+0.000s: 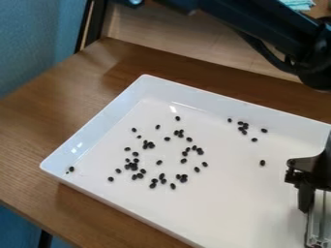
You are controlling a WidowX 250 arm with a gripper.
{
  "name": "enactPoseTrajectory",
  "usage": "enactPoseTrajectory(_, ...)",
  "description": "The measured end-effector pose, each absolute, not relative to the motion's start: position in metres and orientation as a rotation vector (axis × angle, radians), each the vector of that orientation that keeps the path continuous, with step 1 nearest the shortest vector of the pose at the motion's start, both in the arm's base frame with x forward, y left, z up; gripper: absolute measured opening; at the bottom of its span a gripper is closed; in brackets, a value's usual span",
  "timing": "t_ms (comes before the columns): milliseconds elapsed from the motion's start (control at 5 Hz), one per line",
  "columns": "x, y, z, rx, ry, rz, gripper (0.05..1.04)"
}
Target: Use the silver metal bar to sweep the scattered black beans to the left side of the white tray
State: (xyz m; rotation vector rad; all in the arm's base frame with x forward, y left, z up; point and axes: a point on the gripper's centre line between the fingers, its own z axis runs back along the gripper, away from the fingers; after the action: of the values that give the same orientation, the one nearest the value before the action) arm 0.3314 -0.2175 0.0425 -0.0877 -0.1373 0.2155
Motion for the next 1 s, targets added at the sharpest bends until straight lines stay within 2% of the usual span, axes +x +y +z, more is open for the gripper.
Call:
enactPoseTrajectory(200, 0.331, -0.219, 0.042, -0.1, -0.135, 0.205, 0.395)
enactPoseTrajectory(400, 0.332, -0.205, 0.042, -0.108, -0.116, 0.22, 0.383)
enactPoseTrajectory(1000, 0.33, -0.147, 0.037, -0.124, -0.145, 0.247, 0.382)
